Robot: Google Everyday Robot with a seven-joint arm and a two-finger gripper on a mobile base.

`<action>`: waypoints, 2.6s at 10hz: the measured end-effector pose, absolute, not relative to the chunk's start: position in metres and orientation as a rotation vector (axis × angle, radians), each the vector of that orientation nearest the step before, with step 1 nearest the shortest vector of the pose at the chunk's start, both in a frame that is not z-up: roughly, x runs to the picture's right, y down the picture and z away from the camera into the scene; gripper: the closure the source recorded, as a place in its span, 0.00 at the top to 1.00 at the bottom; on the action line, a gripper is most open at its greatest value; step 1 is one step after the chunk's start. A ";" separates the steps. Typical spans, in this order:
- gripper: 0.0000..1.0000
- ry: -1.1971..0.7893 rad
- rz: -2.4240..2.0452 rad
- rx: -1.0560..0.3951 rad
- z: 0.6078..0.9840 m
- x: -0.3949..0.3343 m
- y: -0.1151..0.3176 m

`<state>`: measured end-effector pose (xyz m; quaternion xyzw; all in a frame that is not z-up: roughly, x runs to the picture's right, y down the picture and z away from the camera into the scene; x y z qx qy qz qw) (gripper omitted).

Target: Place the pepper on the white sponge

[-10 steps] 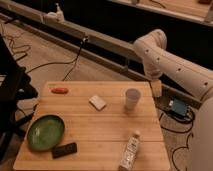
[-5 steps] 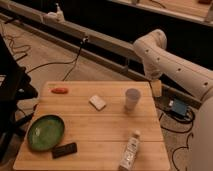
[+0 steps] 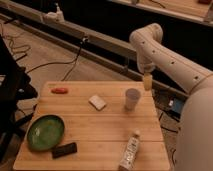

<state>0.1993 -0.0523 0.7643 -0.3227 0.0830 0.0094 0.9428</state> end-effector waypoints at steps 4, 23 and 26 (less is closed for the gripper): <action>0.80 -0.109 -0.015 -0.531 0.760 0.047 -0.104; 0.80 -0.391 0.088 -0.531 0.854 -0.112 -0.026; 0.80 -0.389 0.087 -0.529 0.854 -0.111 -0.026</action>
